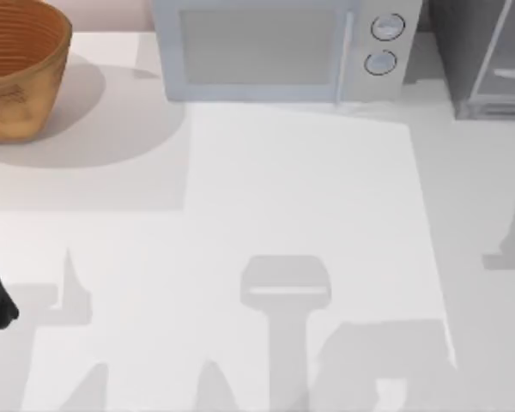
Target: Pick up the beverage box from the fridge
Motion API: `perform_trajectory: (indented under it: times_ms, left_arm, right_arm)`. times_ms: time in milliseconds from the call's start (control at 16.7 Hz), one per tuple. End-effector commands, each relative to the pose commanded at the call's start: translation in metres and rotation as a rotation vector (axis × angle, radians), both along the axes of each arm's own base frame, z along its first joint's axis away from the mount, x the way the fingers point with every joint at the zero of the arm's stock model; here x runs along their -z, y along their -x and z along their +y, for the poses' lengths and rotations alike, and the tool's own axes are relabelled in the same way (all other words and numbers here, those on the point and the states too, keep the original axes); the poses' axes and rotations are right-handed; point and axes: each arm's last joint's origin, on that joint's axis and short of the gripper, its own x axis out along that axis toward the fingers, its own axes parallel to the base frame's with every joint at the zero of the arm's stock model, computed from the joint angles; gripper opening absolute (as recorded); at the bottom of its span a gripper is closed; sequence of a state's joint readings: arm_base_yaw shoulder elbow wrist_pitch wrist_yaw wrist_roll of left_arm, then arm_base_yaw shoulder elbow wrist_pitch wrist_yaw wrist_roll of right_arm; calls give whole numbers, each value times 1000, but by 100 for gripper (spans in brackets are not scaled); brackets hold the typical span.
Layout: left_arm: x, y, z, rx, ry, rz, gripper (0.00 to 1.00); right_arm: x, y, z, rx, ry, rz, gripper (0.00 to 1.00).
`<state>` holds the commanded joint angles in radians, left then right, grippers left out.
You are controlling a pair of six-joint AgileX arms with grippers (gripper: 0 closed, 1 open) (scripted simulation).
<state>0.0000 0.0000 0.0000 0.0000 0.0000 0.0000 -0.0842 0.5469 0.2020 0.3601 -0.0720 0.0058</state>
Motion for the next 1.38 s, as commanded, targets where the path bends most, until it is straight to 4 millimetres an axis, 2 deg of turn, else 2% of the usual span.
perform_trajectory:
  times_ms: [240, 480, 960, 1140, 1260, 1380]
  left_arm:
    - [0, 0, 0, 0, 0, 0, 100]
    - [0, 0, 0, 0, 0, 0, 100]
    - [0, 0, 0, 0, 0, 0, 100]
    - [0, 0, 0, 0, 0, 0, 100]
    - [0, 0, 0, 0, 0, 0, 100]
    - [0, 0, 0, 0, 0, 0, 100]
  right_arm:
    - [30, 33, 7, -5, -4, 4, 0]
    - [49, 43, 9, -9, -4, 13, 0]
    - [51, 44, 9, -7, -4, 13, 0]
    - [26, 49, 5, 48, 43, -33, 0]
    - [-5, 57, 0, 122, 105, -90, 0]
    - [-46, 73, -5, 228, 194, -161, 0]
